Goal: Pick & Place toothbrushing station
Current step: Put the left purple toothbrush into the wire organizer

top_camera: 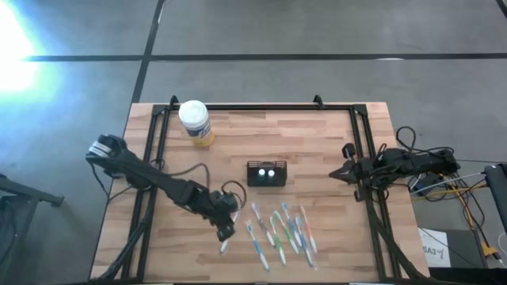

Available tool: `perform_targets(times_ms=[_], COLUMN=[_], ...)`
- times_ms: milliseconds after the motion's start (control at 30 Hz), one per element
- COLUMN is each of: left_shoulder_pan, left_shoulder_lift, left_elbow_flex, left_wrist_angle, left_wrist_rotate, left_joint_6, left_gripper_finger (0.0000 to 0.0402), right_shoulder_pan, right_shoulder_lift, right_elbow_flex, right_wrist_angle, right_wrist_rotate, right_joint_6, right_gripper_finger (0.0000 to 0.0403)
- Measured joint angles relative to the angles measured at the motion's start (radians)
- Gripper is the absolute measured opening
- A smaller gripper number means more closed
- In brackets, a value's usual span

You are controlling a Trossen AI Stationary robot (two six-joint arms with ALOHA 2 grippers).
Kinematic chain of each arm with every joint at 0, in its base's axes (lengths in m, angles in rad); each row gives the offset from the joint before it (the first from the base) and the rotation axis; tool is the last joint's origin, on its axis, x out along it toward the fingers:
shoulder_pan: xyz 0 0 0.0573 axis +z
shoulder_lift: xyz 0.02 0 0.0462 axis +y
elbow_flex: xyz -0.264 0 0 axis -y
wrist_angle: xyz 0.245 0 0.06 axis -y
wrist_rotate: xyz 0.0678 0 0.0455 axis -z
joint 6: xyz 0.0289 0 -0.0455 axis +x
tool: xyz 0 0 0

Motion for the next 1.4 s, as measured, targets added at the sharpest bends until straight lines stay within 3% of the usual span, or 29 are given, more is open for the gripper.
perform_targets(times_ms=[167,333,567,700,1133,1267,1400], left_shoulder_pan=[0.006,0.010,0.028,0.041,0.078,0.078,0.078], left_shoulder_lift=[0.133,0.240,0.349,0.376,0.406,0.410,0.403], left_elbow_flex=[0.174,0.327,0.402,0.385,0.339,0.319,0.310], left_wrist_angle=[-0.238,-0.457,-0.488,-0.490,-0.422,-0.415,-0.412], left_wrist_rotate=[-0.020,-0.033,-0.054,-0.074,-0.068,-0.064,-0.068], left_joint_6=[-0.079,-0.105,-0.055,-0.049,-0.026,-0.011,0.036], left_gripper_finger=[0.0045,0.0105,0.0199,0.0218,0.0177,0.0135,0.0068], right_shoulder_pan=[0.000,0.000,0.000,0.000,0.000,0.000,0.000], right_shoulder_lift=[-0.011,-0.004,-0.004,-0.003,-0.001,0.001,0.000], right_elbow_flex=[0.015,0.019,0.012,0.012,0.011,0.011,0.011], right_wrist_angle=[-0.007,-0.005,0.064,0.069,0.067,0.067,0.066], right_wrist_rotate=[-0.002,0.004,0.005,0.006,0.009,0.009,0.009], right_joint_6=[0.003,0.004,-0.004,-0.012,-0.031,-0.031,-0.034], right_gripper_finger=[0.0013,0.0013,0.0013,0.0013,0.0013,0.0013,0.0013])
